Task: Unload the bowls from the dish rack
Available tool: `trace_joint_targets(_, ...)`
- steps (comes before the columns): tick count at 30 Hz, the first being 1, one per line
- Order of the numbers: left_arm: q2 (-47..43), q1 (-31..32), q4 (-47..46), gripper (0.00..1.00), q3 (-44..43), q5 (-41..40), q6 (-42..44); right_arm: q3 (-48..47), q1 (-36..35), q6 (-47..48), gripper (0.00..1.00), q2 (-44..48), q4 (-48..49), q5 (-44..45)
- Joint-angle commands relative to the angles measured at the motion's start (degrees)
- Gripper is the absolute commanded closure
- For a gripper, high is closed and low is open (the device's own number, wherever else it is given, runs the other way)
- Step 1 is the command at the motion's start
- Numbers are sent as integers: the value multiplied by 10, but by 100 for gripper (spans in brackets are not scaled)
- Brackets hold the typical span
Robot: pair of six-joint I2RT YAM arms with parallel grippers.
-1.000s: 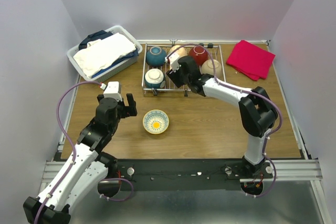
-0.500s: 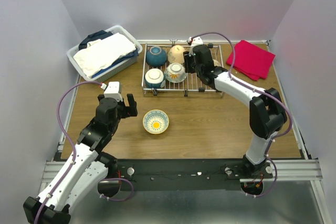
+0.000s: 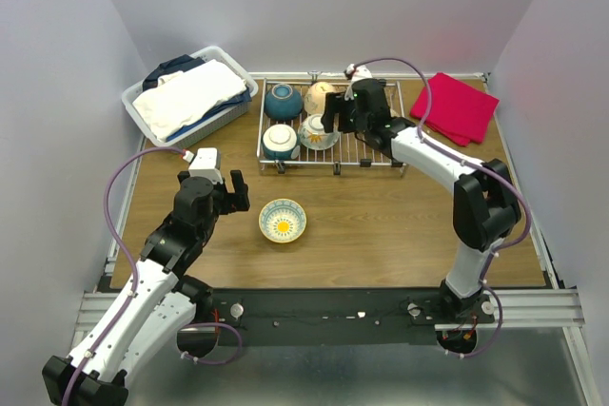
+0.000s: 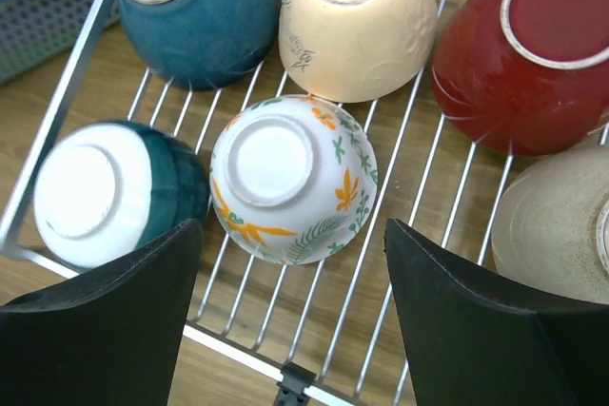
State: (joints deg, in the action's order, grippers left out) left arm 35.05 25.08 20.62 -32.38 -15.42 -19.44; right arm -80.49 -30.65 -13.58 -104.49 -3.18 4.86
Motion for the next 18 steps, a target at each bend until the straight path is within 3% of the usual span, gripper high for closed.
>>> trace_joint_targets(1,0,-4,-14,1,6,11,5,-28,38,-170,8,-26,-15,-93)
trace_joint_targets(5,4,-4,-14,1,4,14,4,-19,39,-270,0,-34,9,-115)
trace_joint_targets(18,-2,-4,-12,1,5,13,4,2,40,-462,0,-75,-6,-32)
